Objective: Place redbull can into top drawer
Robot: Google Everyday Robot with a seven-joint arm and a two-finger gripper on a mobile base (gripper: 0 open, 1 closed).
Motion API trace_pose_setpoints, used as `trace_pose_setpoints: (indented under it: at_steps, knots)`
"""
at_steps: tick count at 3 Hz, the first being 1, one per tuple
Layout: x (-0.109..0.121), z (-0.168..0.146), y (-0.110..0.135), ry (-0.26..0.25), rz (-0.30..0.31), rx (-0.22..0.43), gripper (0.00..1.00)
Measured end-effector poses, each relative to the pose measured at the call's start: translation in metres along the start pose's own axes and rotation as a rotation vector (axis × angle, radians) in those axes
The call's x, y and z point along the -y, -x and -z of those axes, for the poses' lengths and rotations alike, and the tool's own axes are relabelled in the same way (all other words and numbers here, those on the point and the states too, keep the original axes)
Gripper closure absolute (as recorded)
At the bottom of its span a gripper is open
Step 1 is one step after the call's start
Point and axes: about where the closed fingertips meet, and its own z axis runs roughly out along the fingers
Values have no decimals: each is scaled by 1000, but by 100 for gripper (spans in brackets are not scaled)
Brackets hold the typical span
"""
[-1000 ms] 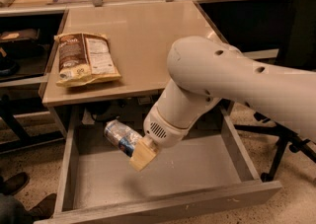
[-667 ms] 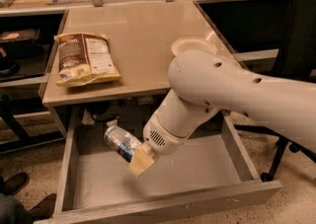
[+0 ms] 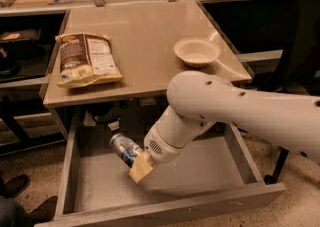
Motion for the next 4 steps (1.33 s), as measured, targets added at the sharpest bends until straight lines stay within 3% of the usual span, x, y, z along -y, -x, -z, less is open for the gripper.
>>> trace_pose_setpoints:
  at_steps: [2,4]
  knots:
    - [26,-35,-1,10,-70,2,100]
    - [58,-61,-7,-3,-147,50,100]
